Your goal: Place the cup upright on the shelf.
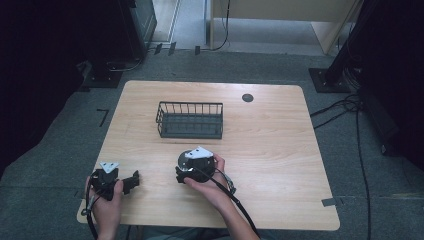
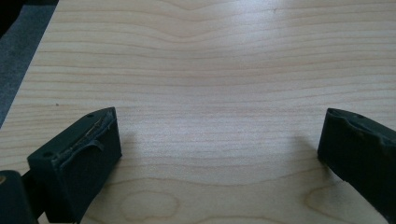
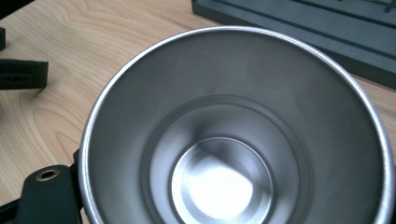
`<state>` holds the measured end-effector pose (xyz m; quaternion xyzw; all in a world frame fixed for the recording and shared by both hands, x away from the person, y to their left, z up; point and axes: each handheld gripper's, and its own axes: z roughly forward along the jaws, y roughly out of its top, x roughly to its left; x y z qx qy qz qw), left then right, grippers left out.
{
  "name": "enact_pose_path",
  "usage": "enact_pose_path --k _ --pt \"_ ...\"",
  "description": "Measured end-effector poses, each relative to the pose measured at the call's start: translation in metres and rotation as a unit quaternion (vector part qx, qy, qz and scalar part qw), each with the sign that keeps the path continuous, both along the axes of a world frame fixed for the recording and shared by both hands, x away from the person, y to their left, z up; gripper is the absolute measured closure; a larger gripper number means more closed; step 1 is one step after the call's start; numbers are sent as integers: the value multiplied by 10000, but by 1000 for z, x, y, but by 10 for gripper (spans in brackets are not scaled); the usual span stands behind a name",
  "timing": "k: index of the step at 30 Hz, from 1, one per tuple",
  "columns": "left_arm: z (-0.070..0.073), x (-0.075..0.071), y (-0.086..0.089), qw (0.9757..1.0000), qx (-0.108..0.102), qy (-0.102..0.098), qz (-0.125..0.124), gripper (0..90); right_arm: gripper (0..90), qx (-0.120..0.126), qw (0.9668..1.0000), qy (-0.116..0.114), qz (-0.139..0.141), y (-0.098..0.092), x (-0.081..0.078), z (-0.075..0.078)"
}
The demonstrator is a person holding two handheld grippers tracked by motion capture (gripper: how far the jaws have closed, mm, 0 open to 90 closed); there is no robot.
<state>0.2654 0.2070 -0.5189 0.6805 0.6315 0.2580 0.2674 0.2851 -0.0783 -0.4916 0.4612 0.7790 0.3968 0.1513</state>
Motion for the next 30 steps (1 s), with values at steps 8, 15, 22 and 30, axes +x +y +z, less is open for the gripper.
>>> enact_pose_path --k 8,15,22,30 --pt "0 0 0 10000 3 2 -5 0 166 74 9999 -113 -22 -10 1 11" --pt "0 0 0 10000 1 2 -4 0 166 121 9996 -203 -124 -18 7 22" --pt "0 0 0 10000 -2 -3 0 0 167 176 9991 -300 -258 -24 14 32" --pt "0 0 0 10000 -6 -6 8 0 167 198 9987 -375 -297 -27 20 42"
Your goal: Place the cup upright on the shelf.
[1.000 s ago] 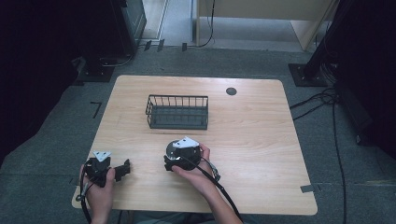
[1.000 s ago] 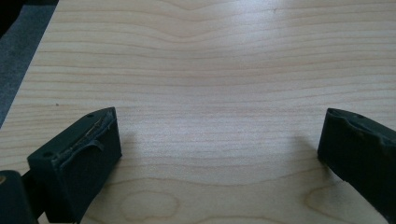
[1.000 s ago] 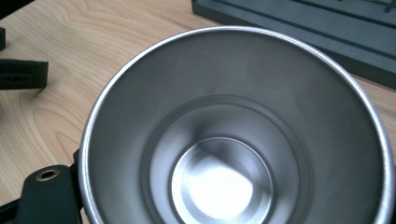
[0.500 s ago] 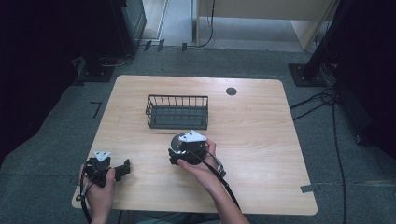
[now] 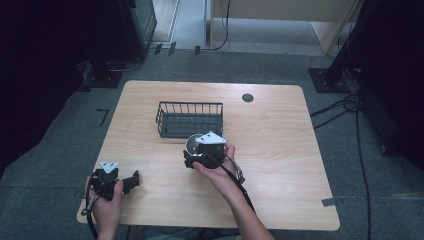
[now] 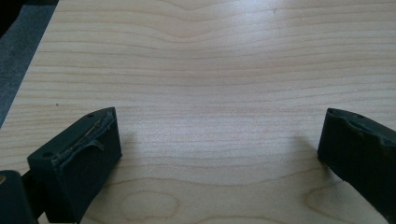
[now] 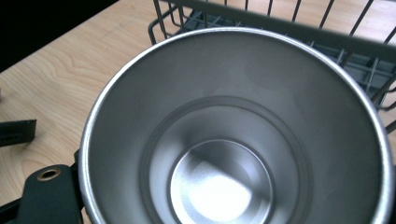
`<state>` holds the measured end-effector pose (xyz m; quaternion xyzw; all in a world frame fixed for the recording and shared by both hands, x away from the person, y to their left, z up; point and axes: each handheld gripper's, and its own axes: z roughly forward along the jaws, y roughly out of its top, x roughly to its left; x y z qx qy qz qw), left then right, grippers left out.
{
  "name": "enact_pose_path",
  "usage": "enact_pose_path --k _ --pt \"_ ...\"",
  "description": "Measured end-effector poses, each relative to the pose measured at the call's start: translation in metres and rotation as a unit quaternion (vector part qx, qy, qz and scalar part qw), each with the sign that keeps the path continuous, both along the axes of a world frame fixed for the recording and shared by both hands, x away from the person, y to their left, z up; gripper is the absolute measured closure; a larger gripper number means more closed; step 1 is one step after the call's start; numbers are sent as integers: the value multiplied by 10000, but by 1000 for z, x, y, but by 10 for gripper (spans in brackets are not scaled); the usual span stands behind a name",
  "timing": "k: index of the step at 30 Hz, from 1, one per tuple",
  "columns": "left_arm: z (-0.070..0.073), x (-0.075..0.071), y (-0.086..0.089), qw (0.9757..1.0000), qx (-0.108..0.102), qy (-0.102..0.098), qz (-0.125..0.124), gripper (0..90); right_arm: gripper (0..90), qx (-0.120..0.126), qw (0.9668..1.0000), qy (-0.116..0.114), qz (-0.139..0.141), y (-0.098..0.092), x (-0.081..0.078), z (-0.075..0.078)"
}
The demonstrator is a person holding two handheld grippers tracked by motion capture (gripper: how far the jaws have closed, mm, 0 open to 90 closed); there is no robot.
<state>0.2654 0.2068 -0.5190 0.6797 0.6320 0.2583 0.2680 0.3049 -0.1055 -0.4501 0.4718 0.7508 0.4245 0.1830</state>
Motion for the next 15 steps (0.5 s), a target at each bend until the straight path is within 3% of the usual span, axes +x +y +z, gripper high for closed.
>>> enact_pose_path --k 15 --pt "0 0 0 10000 1 4 -7 0 167 -34 9996 -274 -56 -3 16 31"
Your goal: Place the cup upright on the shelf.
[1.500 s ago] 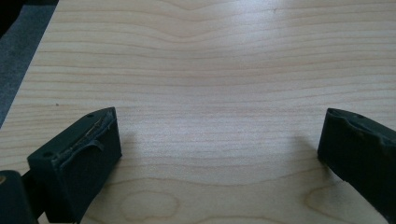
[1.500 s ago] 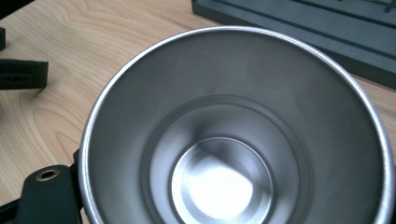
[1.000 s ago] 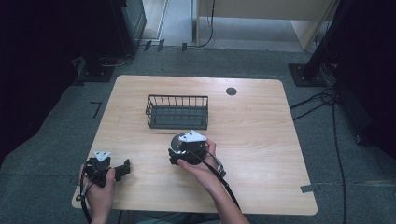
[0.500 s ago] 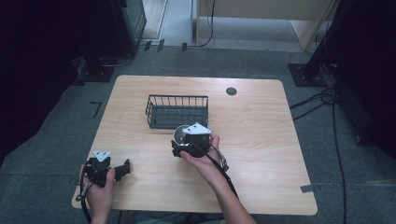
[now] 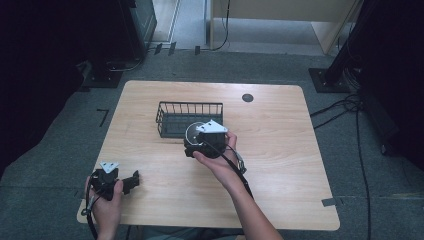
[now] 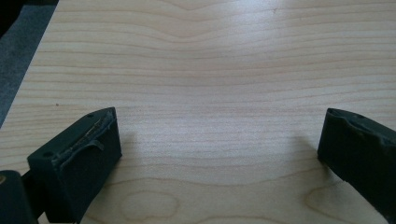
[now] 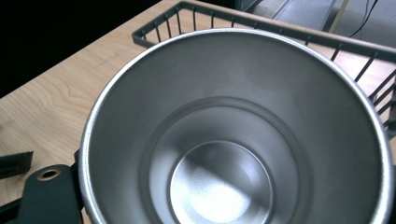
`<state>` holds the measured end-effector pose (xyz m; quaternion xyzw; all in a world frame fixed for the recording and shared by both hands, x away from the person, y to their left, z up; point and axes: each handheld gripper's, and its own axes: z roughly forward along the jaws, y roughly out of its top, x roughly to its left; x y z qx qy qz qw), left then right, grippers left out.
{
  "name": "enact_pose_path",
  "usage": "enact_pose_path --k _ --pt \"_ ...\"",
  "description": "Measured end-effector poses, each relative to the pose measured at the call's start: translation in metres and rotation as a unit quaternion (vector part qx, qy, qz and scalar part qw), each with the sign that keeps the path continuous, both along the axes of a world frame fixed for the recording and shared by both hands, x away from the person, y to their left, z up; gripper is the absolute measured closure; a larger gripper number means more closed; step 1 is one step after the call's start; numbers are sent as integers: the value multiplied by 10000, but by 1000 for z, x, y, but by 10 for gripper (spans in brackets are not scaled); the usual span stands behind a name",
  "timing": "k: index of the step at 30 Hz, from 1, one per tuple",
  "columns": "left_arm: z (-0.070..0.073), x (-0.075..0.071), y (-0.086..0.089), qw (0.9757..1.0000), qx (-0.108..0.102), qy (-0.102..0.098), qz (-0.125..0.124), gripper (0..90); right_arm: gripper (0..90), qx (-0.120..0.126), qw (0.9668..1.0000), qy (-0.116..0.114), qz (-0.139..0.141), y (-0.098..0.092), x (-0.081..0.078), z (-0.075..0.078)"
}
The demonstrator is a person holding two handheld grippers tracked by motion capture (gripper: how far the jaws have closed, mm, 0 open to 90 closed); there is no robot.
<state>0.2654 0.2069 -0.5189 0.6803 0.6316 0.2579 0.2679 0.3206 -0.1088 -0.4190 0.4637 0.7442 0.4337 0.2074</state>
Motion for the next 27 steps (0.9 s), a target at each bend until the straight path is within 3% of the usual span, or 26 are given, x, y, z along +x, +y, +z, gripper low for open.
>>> enact_pose_path --k 12,27 --pt "0 0 0 10000 -9 -10 9 0 168 34 9997 -214 -132 -4 17 24" --pt "0 0 0 10000 -3 -2 10 0 169 94 9984 -179 -519 -20 51 36"
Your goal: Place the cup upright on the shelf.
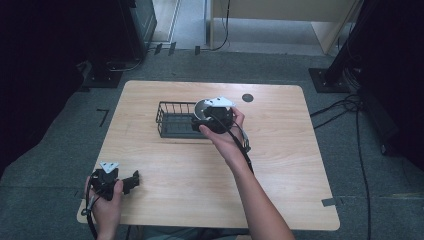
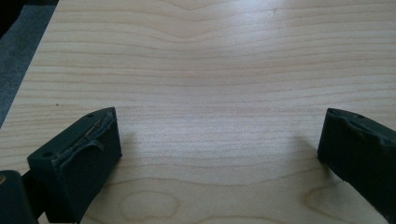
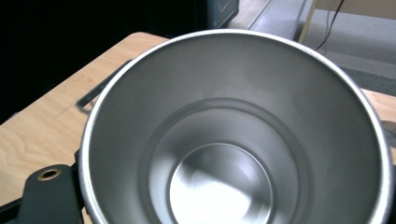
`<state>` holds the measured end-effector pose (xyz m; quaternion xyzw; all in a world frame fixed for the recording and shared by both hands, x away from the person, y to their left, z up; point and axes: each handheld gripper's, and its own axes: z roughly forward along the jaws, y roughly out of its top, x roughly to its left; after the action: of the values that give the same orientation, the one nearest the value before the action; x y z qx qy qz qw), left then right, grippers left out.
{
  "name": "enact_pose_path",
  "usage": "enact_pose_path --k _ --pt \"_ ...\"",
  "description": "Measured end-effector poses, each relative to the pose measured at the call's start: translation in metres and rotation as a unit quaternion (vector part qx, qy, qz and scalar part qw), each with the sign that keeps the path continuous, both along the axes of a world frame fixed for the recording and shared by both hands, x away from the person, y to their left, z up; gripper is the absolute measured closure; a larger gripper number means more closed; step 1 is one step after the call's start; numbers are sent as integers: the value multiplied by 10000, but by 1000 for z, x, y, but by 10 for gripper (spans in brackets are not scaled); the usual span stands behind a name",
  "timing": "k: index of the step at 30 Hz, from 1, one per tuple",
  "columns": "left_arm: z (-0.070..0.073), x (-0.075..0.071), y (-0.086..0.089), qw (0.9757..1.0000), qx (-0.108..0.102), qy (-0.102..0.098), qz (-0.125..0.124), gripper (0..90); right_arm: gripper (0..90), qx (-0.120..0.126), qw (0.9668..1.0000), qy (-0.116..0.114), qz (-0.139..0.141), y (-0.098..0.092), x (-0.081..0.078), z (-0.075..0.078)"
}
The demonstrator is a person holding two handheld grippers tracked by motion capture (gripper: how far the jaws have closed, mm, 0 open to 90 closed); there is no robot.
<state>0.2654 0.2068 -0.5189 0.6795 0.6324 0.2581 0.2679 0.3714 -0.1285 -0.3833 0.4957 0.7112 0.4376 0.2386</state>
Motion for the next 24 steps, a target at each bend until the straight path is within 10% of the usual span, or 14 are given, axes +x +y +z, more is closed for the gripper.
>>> enact_pose_path --k 24 --pt "0 0 0 10000 -1 4 -6 0 169 -99 9989 112 -436 4 59 -38"
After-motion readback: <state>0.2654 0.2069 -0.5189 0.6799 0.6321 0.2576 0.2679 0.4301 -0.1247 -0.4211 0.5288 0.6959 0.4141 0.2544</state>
